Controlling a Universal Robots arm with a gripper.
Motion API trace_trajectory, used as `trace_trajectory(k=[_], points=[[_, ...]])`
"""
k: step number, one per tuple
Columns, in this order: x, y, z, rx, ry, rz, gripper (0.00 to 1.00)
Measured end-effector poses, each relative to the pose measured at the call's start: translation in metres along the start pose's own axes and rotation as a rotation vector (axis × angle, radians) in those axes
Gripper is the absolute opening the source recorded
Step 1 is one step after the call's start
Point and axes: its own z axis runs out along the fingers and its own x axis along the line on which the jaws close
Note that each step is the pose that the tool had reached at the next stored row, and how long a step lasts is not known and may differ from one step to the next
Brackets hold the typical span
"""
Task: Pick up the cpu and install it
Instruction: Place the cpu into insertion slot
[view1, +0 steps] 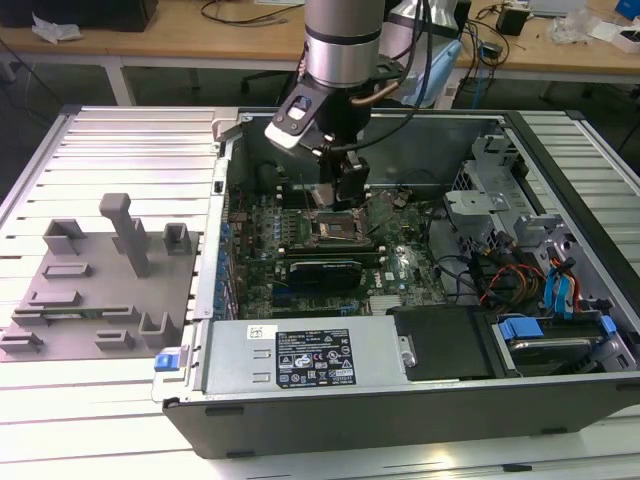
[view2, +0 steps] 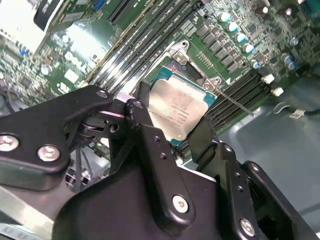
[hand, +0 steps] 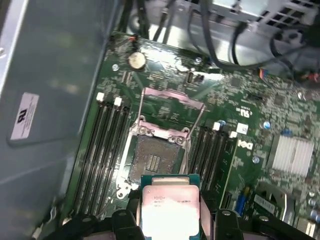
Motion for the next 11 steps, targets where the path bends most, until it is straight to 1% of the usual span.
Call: trace_trajectory(k=[7, 9, 11], points=[[0.0, -0.0001, 0.0005, 0.0043, -0.0045, 0.141, 0.55], [0.0, -0.0001, 0.0007, 0.0054, -0.0057, 0.172, 0.55], [0.0001, 0.0, 0.0012, 0.0058, -0.0062, 0.193, 0.55]])
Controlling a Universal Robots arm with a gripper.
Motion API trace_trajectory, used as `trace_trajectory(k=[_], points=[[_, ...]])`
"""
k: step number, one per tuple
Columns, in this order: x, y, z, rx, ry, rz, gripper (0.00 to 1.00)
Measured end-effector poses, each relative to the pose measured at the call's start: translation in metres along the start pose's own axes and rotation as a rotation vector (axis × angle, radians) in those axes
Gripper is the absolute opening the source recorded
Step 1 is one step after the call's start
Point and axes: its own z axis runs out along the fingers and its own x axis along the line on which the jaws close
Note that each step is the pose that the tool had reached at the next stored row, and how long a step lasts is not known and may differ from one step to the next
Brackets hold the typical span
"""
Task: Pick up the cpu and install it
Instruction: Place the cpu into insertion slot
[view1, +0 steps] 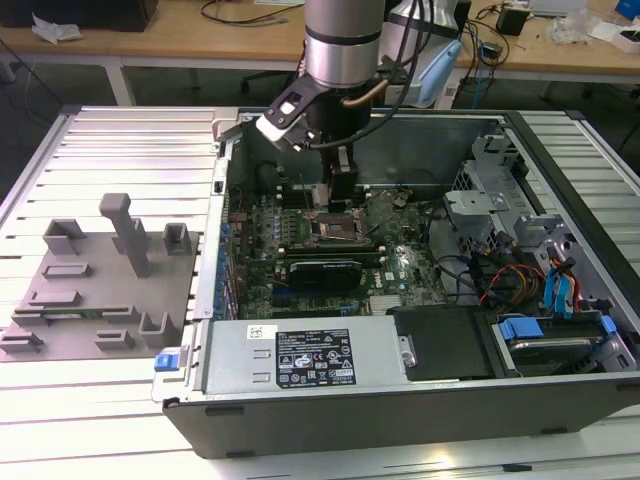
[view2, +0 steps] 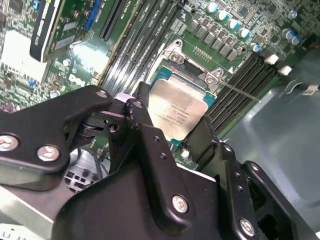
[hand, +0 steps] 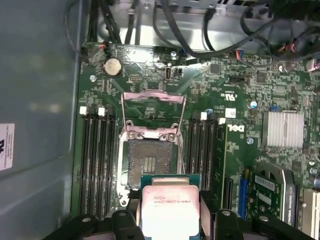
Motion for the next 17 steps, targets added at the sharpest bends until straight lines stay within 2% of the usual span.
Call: trace_trajectory(k=[3, 6, 9, 12, 17], points=[[0.0, 0.0, 0.0005, 0.0011, -0.0011, 0.03, 0.55], [0.0, 0.0, 0.0007, 0.001, -0.0009, 0.028, 0.55], [0.0, 0.0002, 0.0031, 0.0003, -0.0002, 0.006, 0.55], [0.0003, 0.0013, 0.0138, -0.0003, 0.0004, -0.012, 0.55], [0.0006, 0.0029, 0.0251, -0.0003, 0.0004, -0.013, 0.55]])
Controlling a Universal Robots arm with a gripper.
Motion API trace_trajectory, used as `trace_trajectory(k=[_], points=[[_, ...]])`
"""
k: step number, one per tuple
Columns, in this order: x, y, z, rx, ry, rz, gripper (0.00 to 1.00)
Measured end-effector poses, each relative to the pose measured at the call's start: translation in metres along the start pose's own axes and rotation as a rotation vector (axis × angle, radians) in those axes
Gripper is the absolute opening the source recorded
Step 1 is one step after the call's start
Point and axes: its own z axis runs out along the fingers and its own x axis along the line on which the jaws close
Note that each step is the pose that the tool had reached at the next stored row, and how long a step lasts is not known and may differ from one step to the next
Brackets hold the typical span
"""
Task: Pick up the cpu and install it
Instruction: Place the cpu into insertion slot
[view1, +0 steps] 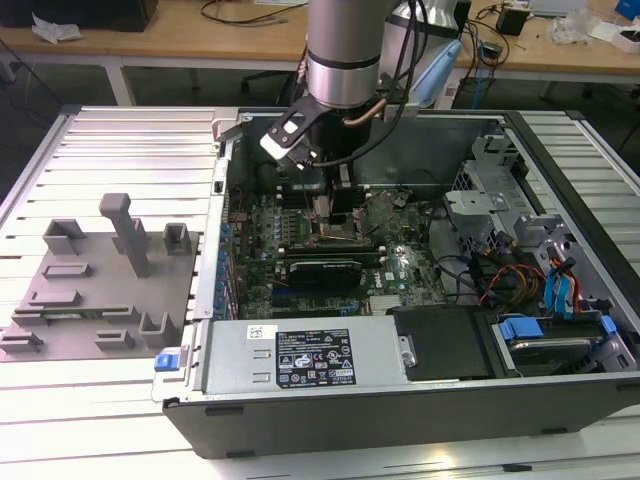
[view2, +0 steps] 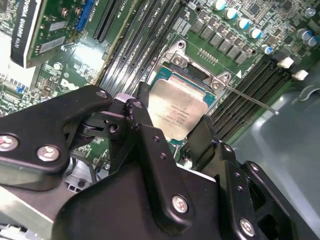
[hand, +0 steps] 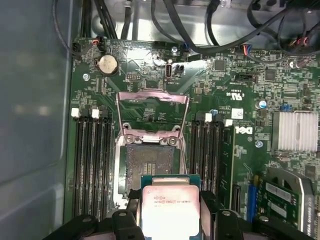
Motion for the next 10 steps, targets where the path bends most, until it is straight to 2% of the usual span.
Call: trace_trajectory(k=[3, 7, 10], points=[[0.0001, 0.0005, 0.0036, -0.0001, 0.0, 0.0, 0.55], [0.0001, 0.0005, 0.0036, 0.0, 0.0002, 0.0, 0.55], [0.0002, 0.0004, 0.0082, -0.0085, -0.0001, 0.0, 0.55]])
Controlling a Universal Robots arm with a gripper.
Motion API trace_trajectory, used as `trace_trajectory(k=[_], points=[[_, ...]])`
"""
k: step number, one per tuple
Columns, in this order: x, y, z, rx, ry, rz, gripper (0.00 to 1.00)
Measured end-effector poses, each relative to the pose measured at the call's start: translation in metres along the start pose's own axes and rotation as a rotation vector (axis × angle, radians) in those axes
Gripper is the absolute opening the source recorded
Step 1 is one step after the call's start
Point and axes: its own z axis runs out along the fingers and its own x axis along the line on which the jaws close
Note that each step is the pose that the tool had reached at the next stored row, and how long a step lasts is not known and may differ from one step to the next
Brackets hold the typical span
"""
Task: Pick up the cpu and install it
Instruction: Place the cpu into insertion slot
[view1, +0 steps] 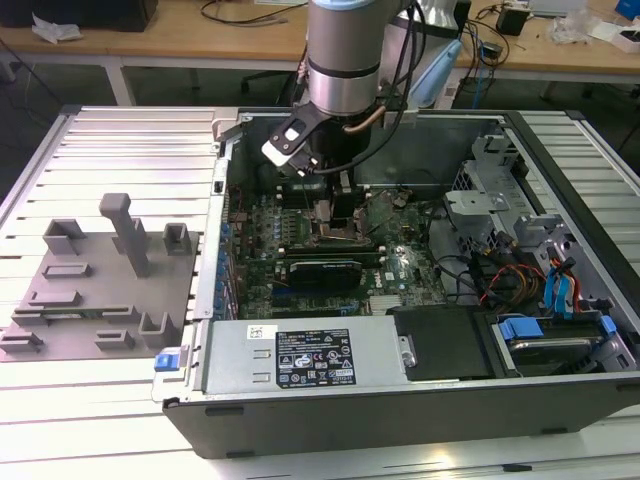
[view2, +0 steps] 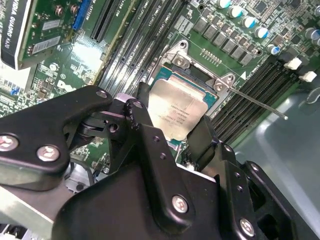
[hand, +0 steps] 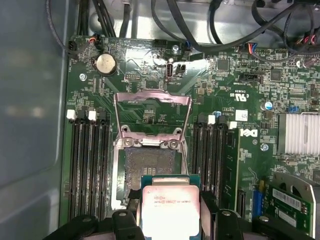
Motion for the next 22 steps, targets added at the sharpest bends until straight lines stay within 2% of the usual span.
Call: trace_trajectory(k=[5, 13, 22], points=[[0.0001, 0.0003, 0.005, -0.0112, -0.0006, 0.0, 0.55], [0.0009, 0.0098, 0.0154, -0.0117, -0.0006, 0.001, 0.55], [0.0105, 0.0106, 0.0258, -0.011, -0.0017, 0.025, 0.55]])
